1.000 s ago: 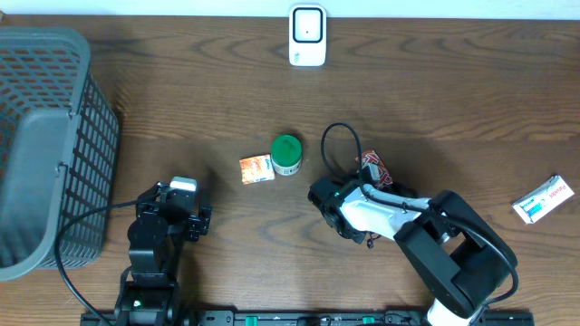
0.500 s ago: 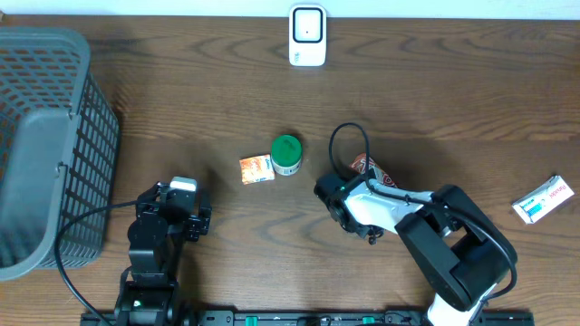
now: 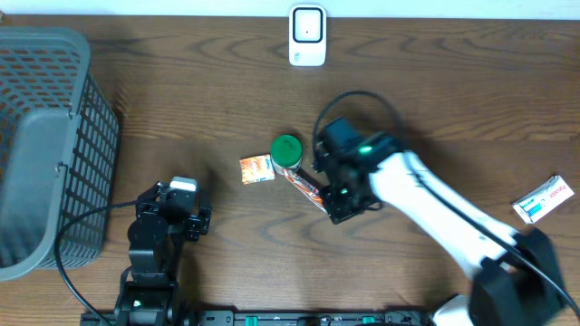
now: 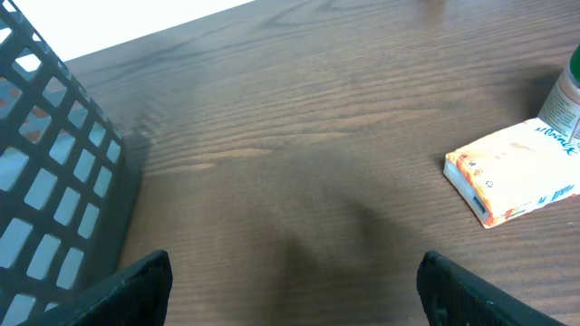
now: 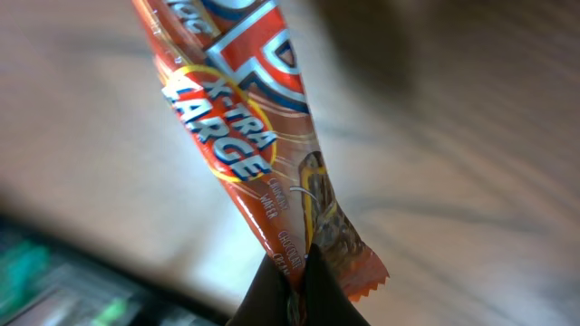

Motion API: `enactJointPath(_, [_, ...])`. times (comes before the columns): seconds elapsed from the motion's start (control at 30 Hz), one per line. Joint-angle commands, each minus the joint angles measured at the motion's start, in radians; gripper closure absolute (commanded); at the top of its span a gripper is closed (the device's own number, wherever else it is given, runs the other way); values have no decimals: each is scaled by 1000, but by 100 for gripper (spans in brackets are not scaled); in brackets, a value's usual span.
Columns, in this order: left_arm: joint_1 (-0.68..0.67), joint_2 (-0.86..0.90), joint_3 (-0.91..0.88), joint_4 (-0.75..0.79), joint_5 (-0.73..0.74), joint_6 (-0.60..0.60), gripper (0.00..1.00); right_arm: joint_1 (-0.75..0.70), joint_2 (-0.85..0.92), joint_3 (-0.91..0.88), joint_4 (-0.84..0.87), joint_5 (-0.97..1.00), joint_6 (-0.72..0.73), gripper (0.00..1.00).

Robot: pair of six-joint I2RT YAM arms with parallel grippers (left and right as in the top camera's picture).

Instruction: Scan the item barcode

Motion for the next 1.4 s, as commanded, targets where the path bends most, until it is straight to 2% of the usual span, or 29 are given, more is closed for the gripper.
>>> enactJointPath(0.0, [-3, -5, 2, 3, -9, -9, 13, -101, -31, -5, -8, -352, -134, 99])
enactJointPath(0.17, [-3, -5, 2, 3, -9, -10, 13, -243, 3, -79, 61, -537, -204, 99])
enactJointPath(0.43, [-3, -5, 2, 3, -9, -9, 13, -394, 190, -157, 92, -634, -253, 99])
enactJointPath(0.5, [-3, -5, 2, 3, -9, -10, 13, -415, 229, -157, 101, -614, -252, 99])
enactJointPath(0.57, [-3, -5, 1, 3, -9, -9, 13, -444, 260, -157, 114, -505, -211, 99])
enactJointPath(0.63, [-3, -5, 1, 3, -9, -10, 13, -471, 261, -156, 124, -400, -180, 99])
enactJointPath(0.73, [-3, -5, 1, 3, -9, -9, 13, -500, 250, -145, 134, -341, -180, 99])
enactJointPath(0.8, [-3, -5, 1, 3, -9, -9, 13, -515, 248, -133, 137, -317, -180, 65])
enactJointPath(0.83, [-3, -5, 1, 3, -9, -10, 13, -518, 248, -130, 143, -309, -181, 59])
enactJointPath(0.9, [-3, -5, 1, 3, -9, -9, 13, -517, 248, -129, 191, -285, -185, 23])
enactJointPath(0.93, [-3, -5, 1, 3, -9, -9, 13, -514, 248, -129, 207, -279, -195, 1])
enactJointPath(1.13, [-3, -5, 2, 3, -9, -9, 13, -496, 248, -129, 323, -271, -212, 1])
enactJointPath(1.37, [-3, -5, 2, 3, -9, -9, 13, -481, 248, -129, 380, -252, -257, 1])
